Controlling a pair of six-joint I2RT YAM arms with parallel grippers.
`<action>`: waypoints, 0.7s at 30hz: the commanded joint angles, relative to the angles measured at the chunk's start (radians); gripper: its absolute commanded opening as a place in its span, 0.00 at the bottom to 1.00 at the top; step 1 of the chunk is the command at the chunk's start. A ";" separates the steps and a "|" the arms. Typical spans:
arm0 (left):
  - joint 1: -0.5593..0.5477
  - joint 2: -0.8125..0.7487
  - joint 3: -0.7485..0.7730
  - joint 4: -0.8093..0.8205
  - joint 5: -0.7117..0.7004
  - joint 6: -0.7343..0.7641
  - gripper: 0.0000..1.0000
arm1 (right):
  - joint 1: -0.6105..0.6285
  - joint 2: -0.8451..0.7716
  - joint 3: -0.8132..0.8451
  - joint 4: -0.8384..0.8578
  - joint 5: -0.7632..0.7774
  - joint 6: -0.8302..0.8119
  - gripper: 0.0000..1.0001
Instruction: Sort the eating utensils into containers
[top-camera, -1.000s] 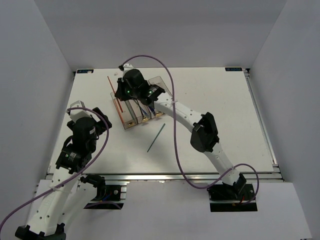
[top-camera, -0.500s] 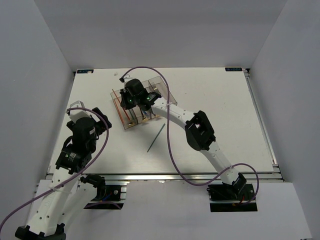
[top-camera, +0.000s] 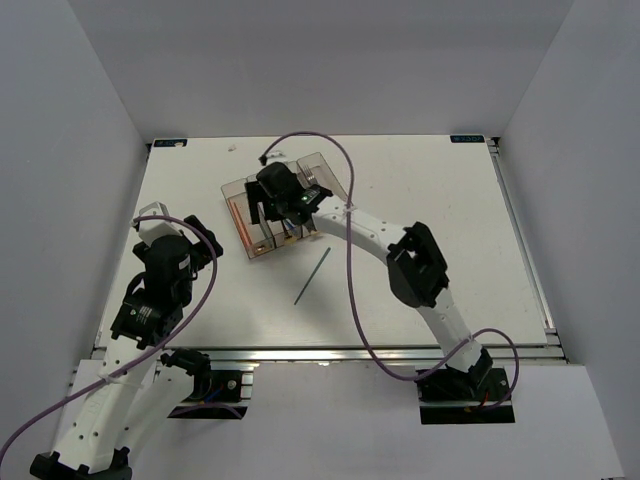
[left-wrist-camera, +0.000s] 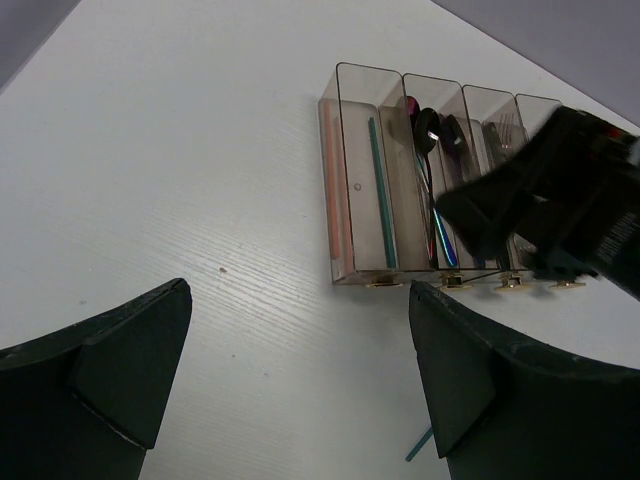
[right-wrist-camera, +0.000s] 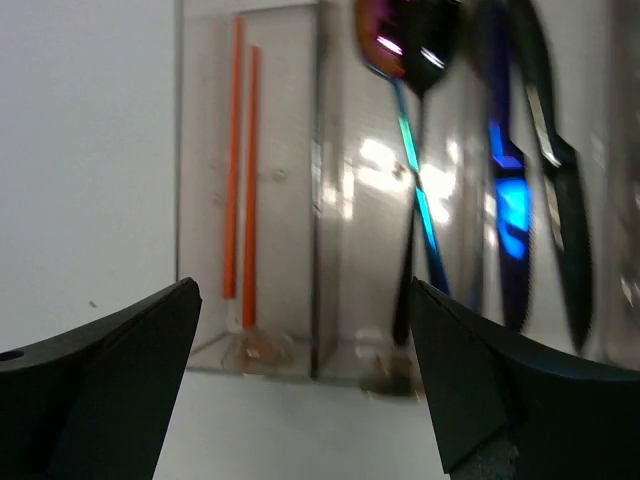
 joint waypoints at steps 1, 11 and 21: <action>-0.004 -0.001 0.001 -0.002 0.000 0.003 0.98 | 0.039 -0.230 -0.100 -0.214 0.386 0.198 0.89; -0.004 0.000 0.002 -0.001 0.009 0.006 0.98 | 0.057 -0.319 -0.456 -0.321 0.465 0.514 0.88; -0.010 -0.007 0.001 0.002 0.022 0.009 0.98 | 0.065 -0.219 -0.471 -0.343 0.460 0.674 0.77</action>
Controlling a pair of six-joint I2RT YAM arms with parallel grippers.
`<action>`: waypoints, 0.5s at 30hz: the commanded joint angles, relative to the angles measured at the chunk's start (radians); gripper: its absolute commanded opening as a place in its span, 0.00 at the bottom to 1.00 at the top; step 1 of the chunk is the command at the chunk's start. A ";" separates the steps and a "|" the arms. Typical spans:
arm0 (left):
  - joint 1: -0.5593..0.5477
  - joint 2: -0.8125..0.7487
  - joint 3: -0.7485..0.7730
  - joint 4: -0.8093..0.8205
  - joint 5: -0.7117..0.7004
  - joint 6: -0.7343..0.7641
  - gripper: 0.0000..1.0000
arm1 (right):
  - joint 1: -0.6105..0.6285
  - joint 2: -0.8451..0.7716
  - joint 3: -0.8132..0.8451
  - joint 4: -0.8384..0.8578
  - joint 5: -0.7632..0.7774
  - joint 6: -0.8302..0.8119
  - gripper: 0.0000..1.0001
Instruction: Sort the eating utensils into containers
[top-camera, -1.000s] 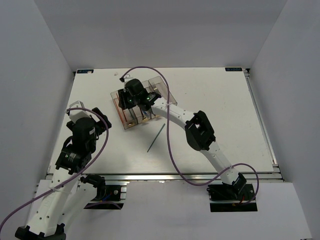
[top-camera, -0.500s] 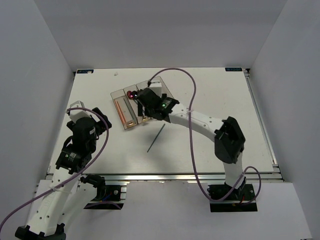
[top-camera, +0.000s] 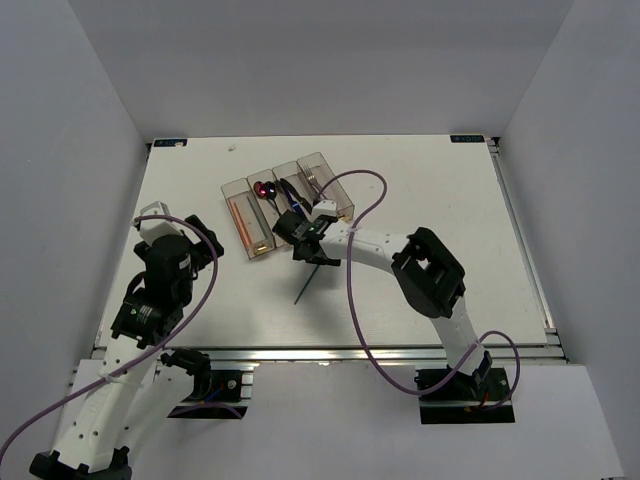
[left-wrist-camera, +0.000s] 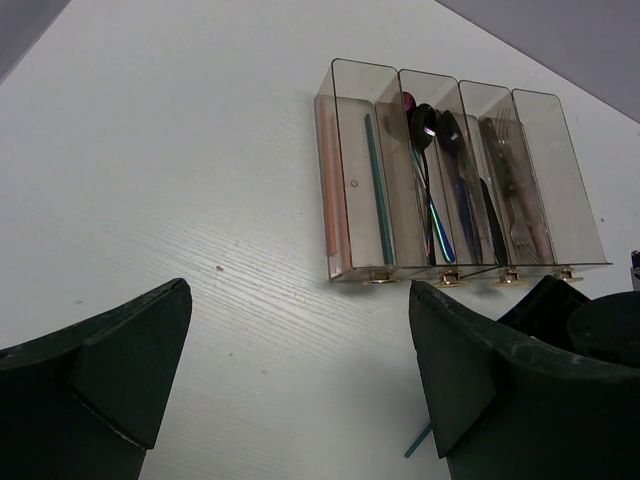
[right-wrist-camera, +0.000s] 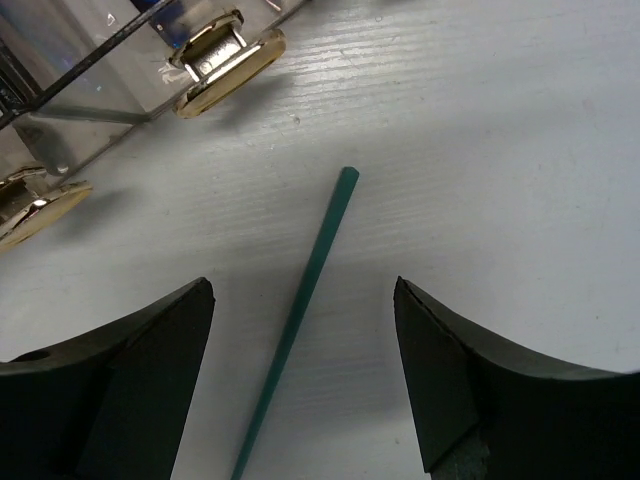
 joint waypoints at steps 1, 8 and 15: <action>-0.009 -0.011 -0.001 0.002 0.017 0.009 0.98 | 0.005 -0.015 -0.016 0.019 0.027 0.087 0.75; -0.014 -0.016 0.001 0.002 0.018 0.010 0.98 | -0.014 0.027 -0.115 0.123 -0.077 0.099 0.57; -0.020 -0.019 0.001 0.004 0.012 0.010 0.98 | -0.019 -0.030 -0.184 0.106 -0.061 0.112 0.03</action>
